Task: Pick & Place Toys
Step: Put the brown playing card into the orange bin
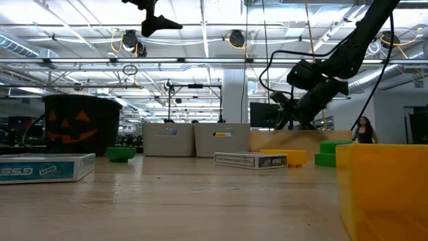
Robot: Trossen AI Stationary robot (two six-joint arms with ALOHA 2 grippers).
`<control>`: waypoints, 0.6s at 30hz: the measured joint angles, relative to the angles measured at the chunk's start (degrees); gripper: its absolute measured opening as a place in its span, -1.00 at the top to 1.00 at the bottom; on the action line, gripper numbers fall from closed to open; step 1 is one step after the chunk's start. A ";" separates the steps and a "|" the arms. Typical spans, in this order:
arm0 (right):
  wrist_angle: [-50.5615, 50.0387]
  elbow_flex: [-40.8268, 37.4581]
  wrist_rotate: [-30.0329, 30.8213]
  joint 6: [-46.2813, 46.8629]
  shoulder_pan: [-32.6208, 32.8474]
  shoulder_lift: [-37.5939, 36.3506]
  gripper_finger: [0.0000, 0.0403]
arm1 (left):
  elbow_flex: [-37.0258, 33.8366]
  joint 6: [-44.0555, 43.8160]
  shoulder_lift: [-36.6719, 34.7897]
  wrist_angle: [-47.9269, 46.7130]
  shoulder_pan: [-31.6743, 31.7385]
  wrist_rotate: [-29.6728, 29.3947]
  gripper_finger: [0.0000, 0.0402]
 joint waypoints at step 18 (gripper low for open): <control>0.39 -0.02 -1.02 -1.68 -1.97 -0.02 0.20 | 0.00 -1.14 0.00 0.02 0.00 0.02 -0.81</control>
